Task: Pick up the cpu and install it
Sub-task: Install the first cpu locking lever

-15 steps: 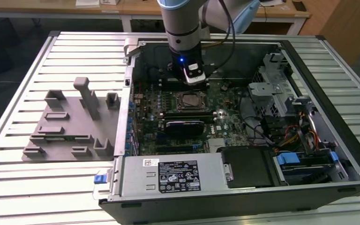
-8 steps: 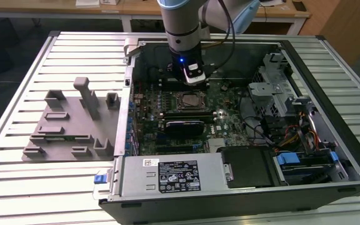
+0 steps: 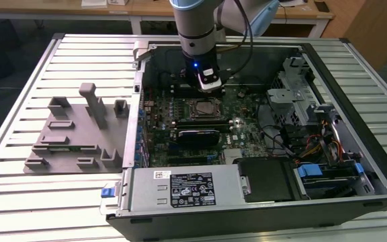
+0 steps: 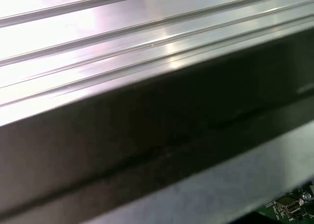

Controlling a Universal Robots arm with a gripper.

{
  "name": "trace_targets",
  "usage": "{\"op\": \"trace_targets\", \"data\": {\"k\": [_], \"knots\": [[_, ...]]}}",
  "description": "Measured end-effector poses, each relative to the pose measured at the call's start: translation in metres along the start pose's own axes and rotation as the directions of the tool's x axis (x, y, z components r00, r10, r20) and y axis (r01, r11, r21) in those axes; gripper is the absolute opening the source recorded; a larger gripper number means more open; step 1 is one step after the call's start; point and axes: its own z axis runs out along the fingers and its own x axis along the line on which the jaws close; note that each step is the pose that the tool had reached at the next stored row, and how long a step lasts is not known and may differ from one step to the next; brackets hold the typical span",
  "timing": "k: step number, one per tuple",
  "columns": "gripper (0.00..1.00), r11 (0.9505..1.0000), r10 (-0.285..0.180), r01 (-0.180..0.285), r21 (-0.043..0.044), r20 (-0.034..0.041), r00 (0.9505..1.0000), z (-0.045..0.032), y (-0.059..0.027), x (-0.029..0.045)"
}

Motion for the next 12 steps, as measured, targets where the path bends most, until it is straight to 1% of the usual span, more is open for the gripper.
{"op": "trace_targets", "data": {"k": [3, 12], "knots": [[0.11, 1.0000, 0.003, -0.003, 0.0012, 0.0008, 1.0000, 0.0006, 0.0008, -0.0022], [0.11, 1.0000, 0.005, -0.005, 0.0020, 0.0014, 1.0000, 0.0034, 0.0004, -0.0020]]}}
